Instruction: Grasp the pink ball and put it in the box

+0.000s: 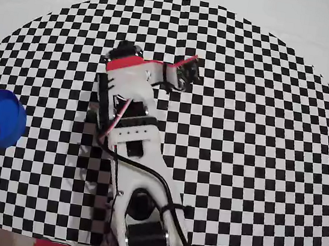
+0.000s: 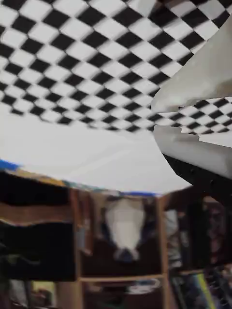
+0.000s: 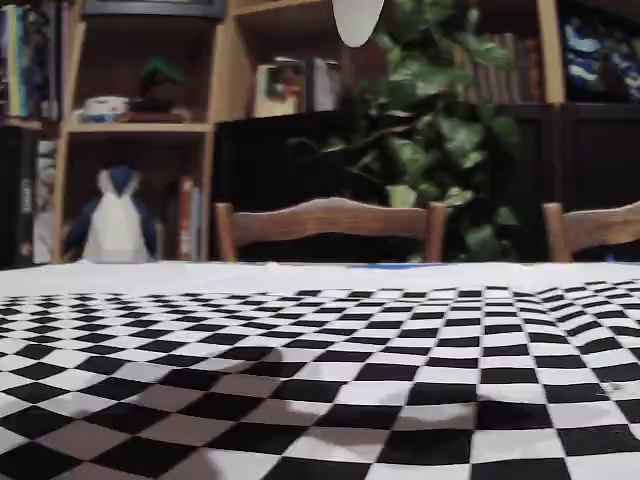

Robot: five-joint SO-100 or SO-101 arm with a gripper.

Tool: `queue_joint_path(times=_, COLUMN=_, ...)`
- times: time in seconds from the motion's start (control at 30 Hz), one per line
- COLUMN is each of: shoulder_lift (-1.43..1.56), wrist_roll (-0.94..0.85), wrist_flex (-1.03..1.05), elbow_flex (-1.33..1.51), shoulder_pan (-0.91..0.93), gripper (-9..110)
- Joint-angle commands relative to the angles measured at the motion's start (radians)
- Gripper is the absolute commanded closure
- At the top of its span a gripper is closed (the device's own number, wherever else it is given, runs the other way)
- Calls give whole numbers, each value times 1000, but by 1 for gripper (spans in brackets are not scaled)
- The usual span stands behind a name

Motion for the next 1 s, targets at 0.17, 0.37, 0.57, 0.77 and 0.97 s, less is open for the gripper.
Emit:
queue_joint_path(times=0.17, shoulder_lift=357, wrist_roll=78, wrist_flex=143, elbow_flex=241, shoulder_pan=104, gripper=101)
queue_joint_path(times=0.37, shoulder_lift=503, wrist_roll=143, wrist_flex=308, elbow_flex=298, shoulder_pan=149, gripper=101)
queue_joint_path(times=0.57, shoulder_lift=693, wrist_roll=149, wrist_flex=417, elbow_flex=408, shoulder_pan=190, gripper=101)
queue_joint_path(times=0.77, shoulder_lift=884, wrist_roll=149, wrist_flex=568, elbow_flex=483, shoulder_pan=206, gripper=101)
queue_joint_path(times=0.97, shoulder_lift=985, wrist_roll=149, wrist_flex=657, elbow_flex=520, shoulder_pan=221, gripper=101)
